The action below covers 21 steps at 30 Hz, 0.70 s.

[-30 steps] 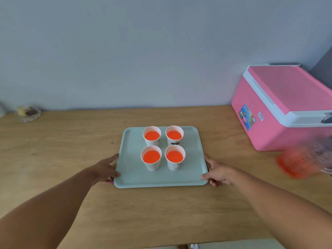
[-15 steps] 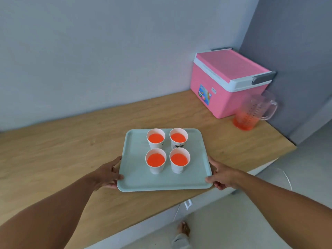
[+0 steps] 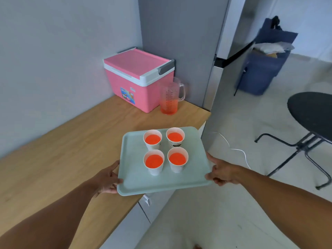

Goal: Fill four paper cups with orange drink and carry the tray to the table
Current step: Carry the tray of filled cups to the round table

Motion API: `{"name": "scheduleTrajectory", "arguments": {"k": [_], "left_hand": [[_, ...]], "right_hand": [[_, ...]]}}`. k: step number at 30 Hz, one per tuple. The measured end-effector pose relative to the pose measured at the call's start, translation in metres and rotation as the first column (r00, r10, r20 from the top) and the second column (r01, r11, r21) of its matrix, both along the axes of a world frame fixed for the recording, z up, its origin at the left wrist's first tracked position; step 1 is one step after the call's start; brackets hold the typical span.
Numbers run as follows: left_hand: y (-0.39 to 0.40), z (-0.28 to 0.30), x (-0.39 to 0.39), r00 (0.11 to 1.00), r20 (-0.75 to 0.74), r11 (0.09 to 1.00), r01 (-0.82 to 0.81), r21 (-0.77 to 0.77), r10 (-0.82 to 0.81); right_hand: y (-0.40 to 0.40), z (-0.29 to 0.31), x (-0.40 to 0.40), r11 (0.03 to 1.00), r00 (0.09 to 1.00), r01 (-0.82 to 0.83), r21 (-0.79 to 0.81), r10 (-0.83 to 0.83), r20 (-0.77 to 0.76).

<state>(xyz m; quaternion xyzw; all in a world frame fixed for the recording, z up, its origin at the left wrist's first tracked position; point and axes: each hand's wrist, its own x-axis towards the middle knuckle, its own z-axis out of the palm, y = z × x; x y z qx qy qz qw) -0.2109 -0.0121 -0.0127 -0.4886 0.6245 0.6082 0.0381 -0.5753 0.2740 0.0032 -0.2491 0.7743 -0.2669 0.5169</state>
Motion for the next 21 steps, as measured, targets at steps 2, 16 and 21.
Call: {"name": "scheduleTrajectory", "arguments": {"k": [2, 16, 21], "left_hand": [[0.008, 0.002, -0.036, 0.998, 0.002, 0.998, 0.067, -0.008, -0.067], [0.133, 0.012, -0.284, 0.908, 0.037, 0.907, 0.419, -0.05, -0.417], [0.18, 0.019, -0.368, 0.86, 0.034, 0.858, 0.51, -0.068, -0.509]], "right_hand": [[0.032, -0.001, -0.016, 0.997, 0.997, 0.079, 0.012, -0.079, -0.007], [0.256, 0.002, -0.14, 0.894, 0.895, 0.446, 0.042, -0.445, -0.031], [0.318, 0.01, -0.181, 0.87, 0.87, 0.492, 0.023, -0.491, -0.043]]}}
